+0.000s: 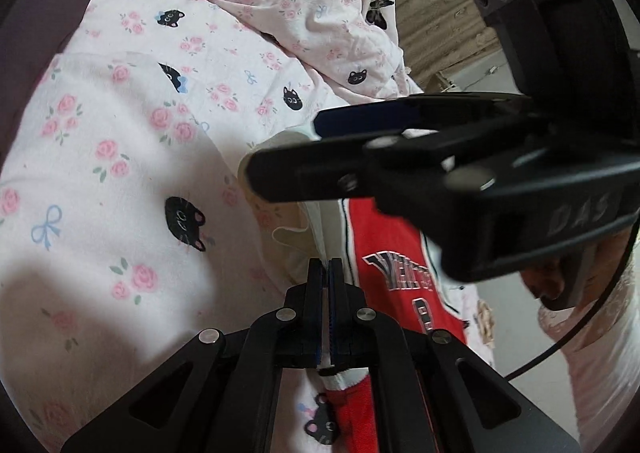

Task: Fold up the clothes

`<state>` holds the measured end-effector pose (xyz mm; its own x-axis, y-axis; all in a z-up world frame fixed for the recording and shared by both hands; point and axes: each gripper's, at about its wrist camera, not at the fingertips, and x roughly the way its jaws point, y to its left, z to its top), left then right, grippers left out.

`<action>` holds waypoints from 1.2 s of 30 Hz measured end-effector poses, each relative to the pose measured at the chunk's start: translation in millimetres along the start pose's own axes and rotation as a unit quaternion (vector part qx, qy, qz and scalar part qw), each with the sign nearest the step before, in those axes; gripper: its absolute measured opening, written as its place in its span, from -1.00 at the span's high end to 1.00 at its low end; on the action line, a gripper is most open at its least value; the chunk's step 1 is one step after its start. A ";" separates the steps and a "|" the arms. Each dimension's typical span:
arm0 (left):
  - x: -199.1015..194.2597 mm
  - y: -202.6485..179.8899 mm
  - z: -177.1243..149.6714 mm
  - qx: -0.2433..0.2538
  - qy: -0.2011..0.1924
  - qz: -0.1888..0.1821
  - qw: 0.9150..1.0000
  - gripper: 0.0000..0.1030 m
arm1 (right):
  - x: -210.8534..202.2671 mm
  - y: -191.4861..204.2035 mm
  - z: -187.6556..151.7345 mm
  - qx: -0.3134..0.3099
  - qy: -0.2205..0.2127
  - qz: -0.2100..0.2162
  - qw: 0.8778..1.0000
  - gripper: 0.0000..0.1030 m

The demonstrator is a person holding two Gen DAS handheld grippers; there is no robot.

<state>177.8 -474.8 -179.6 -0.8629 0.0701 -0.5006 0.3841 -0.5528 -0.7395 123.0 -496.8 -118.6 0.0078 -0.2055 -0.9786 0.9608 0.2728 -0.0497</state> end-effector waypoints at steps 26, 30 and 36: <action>8.2 -10.5 -10.9 0.004 0.020 -0.018 1.000 0.98 | 21.5 31.7 -12.3 -0.189 0.021 -0.136 0.972 0.05; 8.9 -8.8 -11.5 -0.001 0.020 -0.020 1.000 0.98 | 29.8 37.3 -8.8 -0.217 0.048 -0.156 0.962 0.08; 6.7 -6.8 -12.4 -0.005 0.017 -0.017 1.000 0.98 | 41.7 24.3 -3.5 -0.186 0.081 -0.123 0.971 0.91</action>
<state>173.5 -460.3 -183.5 -0.8639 0.1167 -0.4900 0.3581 -0.5418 -0.7604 145.7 -495.4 -161.3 -0.2825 -0.1663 -0.9448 0.7605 0.5615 -0.3262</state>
